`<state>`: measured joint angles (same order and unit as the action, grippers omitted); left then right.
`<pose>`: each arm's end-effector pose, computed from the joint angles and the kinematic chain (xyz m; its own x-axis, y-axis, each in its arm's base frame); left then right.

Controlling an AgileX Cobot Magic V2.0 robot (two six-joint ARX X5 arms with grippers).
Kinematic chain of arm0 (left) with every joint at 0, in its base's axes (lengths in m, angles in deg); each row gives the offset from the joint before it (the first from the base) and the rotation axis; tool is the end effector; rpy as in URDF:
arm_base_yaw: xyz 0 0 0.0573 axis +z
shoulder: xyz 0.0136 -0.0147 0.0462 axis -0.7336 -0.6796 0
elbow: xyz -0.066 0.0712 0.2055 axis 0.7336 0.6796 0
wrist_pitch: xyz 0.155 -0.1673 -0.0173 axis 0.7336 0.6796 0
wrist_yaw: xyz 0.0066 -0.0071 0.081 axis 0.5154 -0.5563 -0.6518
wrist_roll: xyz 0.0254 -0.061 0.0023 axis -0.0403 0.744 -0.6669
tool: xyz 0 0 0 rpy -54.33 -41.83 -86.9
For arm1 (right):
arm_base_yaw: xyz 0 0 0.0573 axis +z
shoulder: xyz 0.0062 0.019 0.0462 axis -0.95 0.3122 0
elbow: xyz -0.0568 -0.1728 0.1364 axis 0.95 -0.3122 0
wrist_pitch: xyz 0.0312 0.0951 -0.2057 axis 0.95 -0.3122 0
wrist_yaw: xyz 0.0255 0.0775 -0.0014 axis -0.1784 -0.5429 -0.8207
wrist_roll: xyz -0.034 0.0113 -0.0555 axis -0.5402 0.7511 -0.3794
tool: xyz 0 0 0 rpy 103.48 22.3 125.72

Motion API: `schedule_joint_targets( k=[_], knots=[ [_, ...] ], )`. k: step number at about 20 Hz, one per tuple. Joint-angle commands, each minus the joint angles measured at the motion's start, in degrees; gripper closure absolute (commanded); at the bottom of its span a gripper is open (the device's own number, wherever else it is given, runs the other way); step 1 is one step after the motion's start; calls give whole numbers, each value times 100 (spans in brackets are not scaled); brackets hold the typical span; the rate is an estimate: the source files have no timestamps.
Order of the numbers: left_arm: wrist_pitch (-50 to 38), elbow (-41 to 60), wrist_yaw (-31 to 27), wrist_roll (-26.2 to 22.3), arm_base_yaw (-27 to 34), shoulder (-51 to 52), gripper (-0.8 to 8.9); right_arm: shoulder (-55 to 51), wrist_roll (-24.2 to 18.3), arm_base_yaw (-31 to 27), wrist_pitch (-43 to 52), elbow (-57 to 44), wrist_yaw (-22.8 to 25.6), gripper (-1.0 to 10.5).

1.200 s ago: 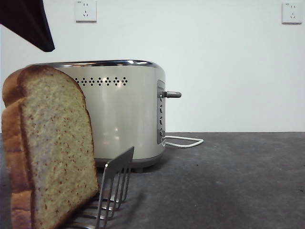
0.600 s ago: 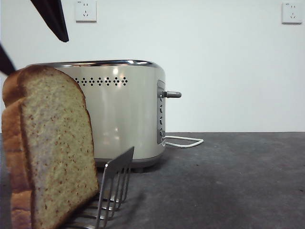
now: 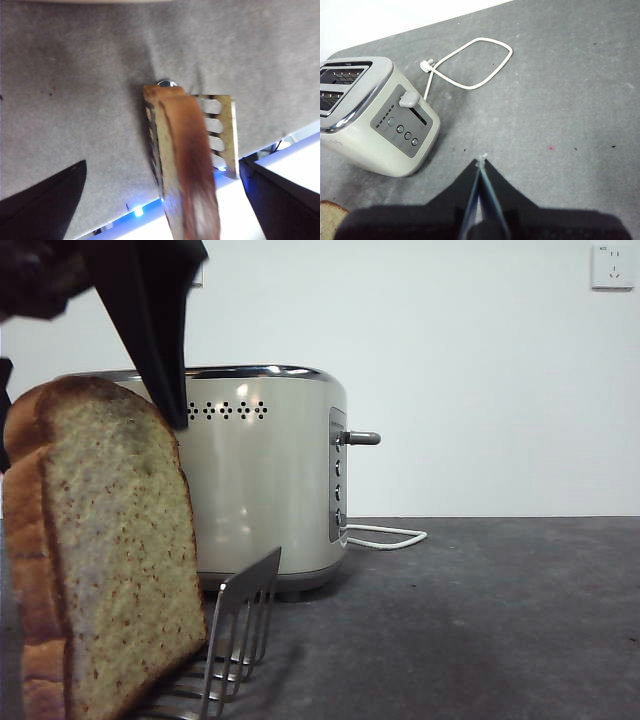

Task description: Pick up a slice of bread from the rack,put the bread on the toaster,press the button

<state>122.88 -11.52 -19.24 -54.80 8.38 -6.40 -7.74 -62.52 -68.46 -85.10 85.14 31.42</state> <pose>0.1646 -0.1422 0.2146 0.1826 -0.3518 -0.9181 0.2379 0.9219 -0.3059 0.1219 0.0212 0.2728 0.8332 0.3411 -0.4352 -0.2010 0.9200 0.3364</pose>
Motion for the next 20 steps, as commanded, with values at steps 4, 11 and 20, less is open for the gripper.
schedule_joint_targets(
  k=[4,11,20],
  knots=[
    [48,-11,-22,-116,-28,-85,284,-2,-92,0,-13,31,-17,946],
    [363,-573,-26,-352,-28,-50,550,-2,-133,0,-11,31,-15,946],
    [745,-704,-42,-527,-28,-208,436,-2,-131,0,-11,31,-15,946]
  ],
)
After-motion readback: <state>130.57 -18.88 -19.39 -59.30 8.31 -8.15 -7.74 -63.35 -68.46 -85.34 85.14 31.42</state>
